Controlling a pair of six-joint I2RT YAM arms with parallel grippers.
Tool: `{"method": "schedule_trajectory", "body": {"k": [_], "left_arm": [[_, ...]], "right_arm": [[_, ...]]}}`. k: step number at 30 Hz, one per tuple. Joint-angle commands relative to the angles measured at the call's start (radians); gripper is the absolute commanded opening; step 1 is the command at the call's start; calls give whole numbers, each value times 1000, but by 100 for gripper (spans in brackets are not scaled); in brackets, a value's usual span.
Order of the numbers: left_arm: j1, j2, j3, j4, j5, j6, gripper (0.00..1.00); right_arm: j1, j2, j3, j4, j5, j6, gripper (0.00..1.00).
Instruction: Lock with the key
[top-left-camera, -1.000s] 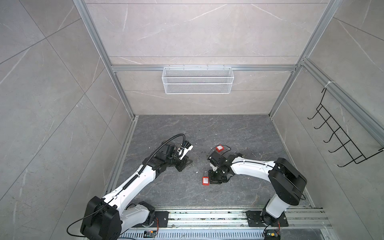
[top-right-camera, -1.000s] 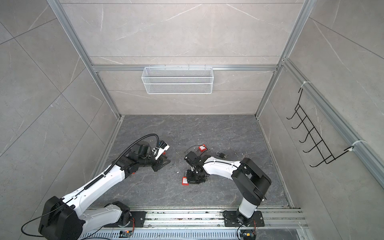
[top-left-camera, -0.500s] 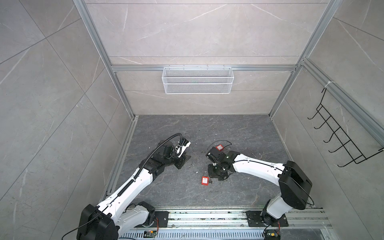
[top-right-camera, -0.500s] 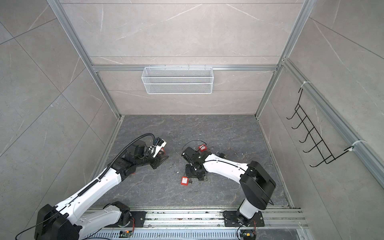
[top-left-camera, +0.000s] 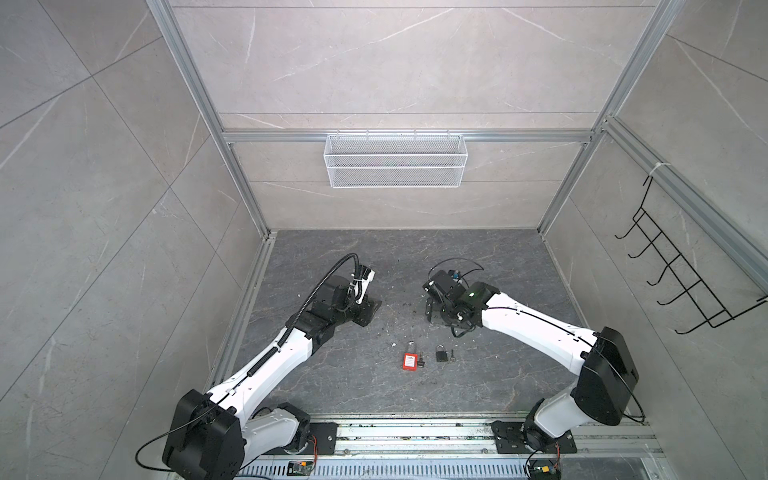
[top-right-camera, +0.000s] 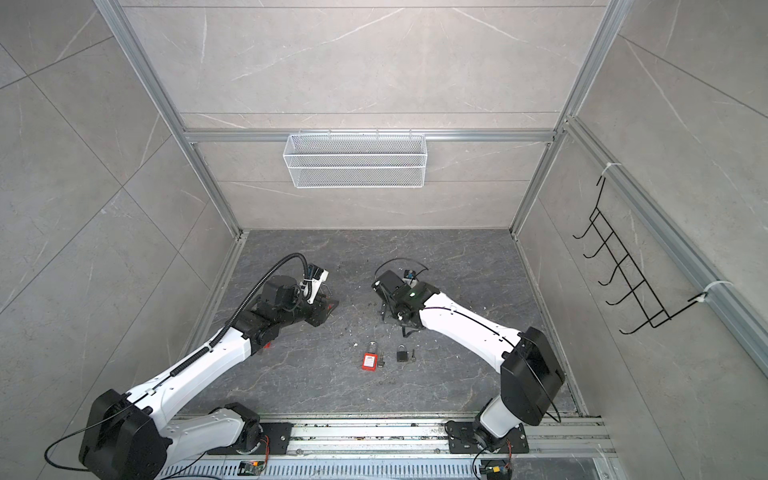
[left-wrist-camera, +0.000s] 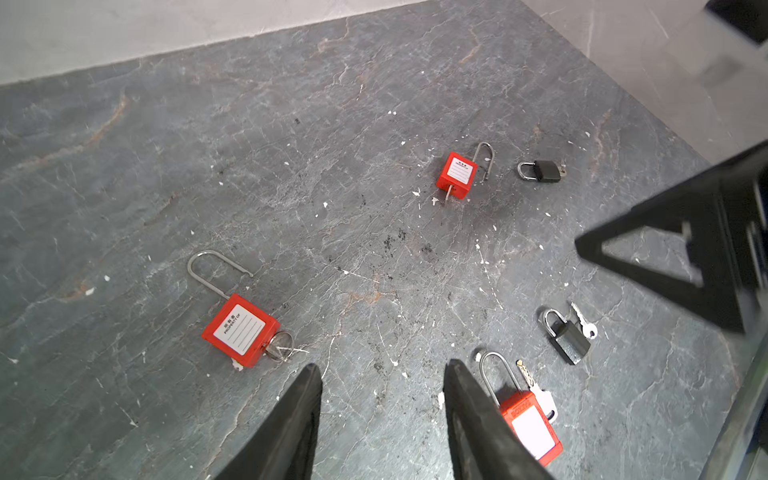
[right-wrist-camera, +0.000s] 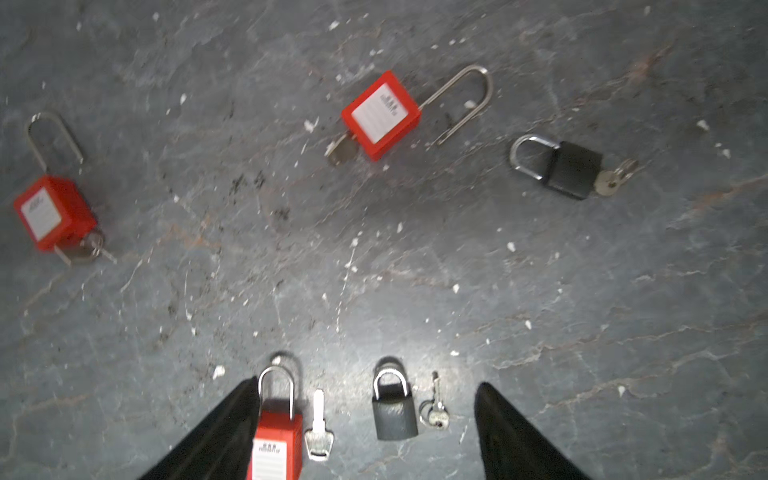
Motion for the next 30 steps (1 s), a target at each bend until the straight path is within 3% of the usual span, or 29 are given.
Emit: {"method": "schedule_trajectory", "body": {"k": [1, 4, 9, 11, 13, 17, 23, 26, 30], "left_arm": [[5, 4, 47, 74, -9, -39, 60], [5, 20, 43, 97, -19, -45, 67], [5, 78, 72, 78, -16, -56, 68], [5, 98, 90, 63, 2, -52, 68], [6, 106, 97, 69, 23, -43, 68], [4, 100, 78, 99, 47, -15, 67], [5, 87, 45, 127, 46, 14, 67], [4, 92, 44, 138, 49, 19, 67], [4, 105, 58, 126, 58, 25, 67]], "right_arm": [[-77, 40, 12, 12, -21, 41, 83], [-138, 61, 11, 18, -19, 69, 83], [-253, 80, -31, 44, -72, 178, 82], [-295, 99, -24, 72, -108, 135, 82], [-314, 127, 16, 74, -105, -2, 83], [-319, 194, 105, 30, -106, -452, 85], [-341, 162, 60, 4, -185, -1122, 83], [-396, 147, 62, -7, -258, -1293, 80], [-474, 178, 88, -11, -366, -1417, 79]]}}
